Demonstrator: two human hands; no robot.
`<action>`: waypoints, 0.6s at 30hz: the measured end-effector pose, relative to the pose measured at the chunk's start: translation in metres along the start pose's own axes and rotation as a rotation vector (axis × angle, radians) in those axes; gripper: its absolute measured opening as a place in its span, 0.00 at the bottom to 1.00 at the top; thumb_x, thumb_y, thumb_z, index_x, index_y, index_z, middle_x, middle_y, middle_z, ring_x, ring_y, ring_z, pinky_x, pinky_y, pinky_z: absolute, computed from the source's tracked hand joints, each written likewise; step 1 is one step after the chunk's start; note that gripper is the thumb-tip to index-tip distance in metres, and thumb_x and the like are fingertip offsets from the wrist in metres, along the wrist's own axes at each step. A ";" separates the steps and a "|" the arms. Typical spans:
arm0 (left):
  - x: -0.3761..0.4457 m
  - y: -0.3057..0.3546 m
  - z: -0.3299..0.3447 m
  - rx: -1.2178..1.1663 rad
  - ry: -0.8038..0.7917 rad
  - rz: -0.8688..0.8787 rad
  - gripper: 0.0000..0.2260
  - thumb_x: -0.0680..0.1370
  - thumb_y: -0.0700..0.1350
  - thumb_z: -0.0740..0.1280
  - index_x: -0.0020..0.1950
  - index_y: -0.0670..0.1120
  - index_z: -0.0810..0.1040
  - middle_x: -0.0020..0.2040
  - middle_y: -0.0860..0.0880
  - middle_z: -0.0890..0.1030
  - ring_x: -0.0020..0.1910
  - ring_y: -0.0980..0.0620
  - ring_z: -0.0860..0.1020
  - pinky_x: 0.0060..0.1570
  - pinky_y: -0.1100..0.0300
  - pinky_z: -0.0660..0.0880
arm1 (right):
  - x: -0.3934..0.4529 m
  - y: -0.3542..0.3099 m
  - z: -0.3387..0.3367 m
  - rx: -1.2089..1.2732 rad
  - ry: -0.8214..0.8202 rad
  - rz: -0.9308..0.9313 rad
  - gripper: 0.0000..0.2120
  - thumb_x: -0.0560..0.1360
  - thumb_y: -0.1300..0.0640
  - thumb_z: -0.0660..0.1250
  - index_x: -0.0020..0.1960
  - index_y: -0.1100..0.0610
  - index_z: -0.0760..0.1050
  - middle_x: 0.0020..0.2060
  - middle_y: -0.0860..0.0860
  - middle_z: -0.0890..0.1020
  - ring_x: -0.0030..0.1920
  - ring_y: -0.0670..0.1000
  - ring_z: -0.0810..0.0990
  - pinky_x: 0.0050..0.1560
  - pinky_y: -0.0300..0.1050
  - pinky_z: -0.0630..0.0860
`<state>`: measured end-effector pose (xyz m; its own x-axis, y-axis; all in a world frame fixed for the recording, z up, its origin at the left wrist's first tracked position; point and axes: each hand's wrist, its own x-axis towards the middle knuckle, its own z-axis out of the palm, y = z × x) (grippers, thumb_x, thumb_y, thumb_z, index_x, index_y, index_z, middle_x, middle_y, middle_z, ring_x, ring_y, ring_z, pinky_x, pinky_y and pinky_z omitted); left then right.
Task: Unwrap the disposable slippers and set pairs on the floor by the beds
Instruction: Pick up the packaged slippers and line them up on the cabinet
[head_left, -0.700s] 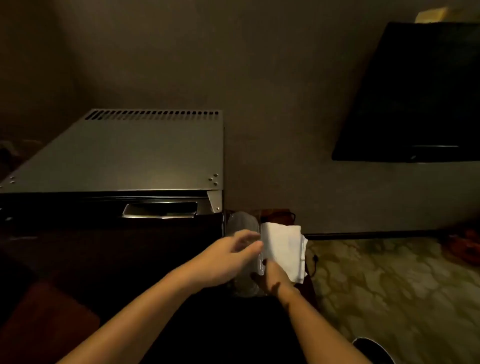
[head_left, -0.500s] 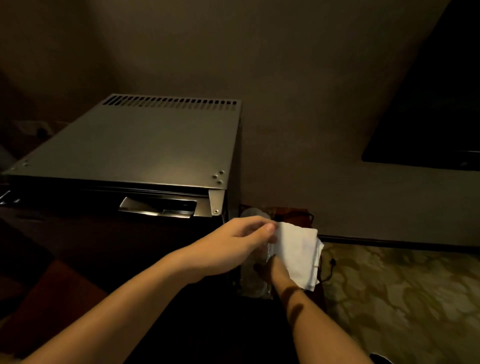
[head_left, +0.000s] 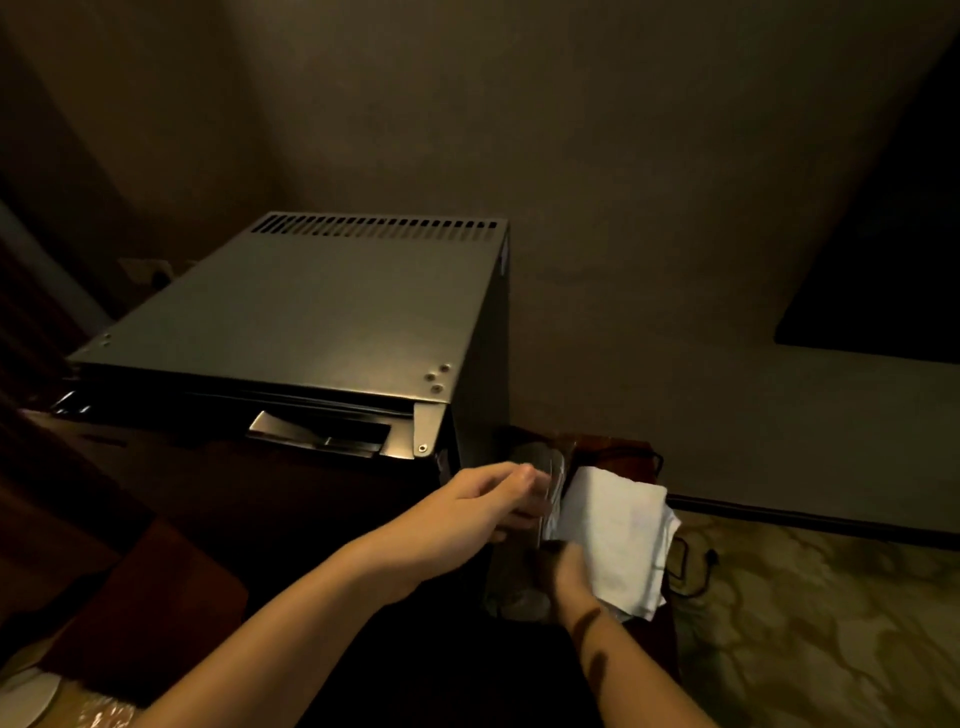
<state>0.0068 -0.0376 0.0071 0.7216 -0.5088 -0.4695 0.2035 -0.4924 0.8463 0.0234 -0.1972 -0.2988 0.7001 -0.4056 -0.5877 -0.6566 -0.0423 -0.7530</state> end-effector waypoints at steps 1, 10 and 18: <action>0.003 -0.005 0.002 0.004 0.021 -0.022 0.16 0.83 0.60 0.56 0.64 0.57 0.78 0.60 0.55 0.83 0.59 0.58 0.80 0.61 0.61 0.73 | -0.009 -0.005 -0.005 0.114 -0.022 -0.027 0.09 0.70 0.58 0.73 0.45 0.64 0.83 0.43 0.60 0.87 0.48 0.65 0.85 0.50 0.61 0.83; 0.019 0.003 0.041 -0.070 0.193 0.038 0.25 0.80 0.51 0.68 0.75 0.54 0.62 0.73 0.56 0.70 0.68 0.52 0.73 0.69 0.54 0.71 | -0.149 -0.093 -0.116 0.624 -0.080 -0.191 0.07 0.79 0.67 0.66 0.52 0.62 0.82 0.46 0.58 0.88 0.50 0.57 0.87 0.55 0.56 0.82; 0.013 0.032 0.036 -0.223 0.227 0.299 0.23 0.80 0.43 0.68 0.71 0.61 0.70 0.63 0.59 0.79 0.62 0.60 0.77 0.61 0.55 0.79 | -0.223 -0.161 -0.151 0.724 -0.111 -0.454 0.15 0.75 0.54 0.69 0.60 0.59 0.81 0.56 0.60 0.86 0.60 0.62 0.83 0.64 0.65 0.76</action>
<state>-0.0012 -0.0858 0.0192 0.8928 -0.4251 -0.1490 0.0830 -0.1699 0.9820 -0.0697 -0.2382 -0.0019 0.8998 -0.3972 -0.1806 0.0081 0.4290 -0.9032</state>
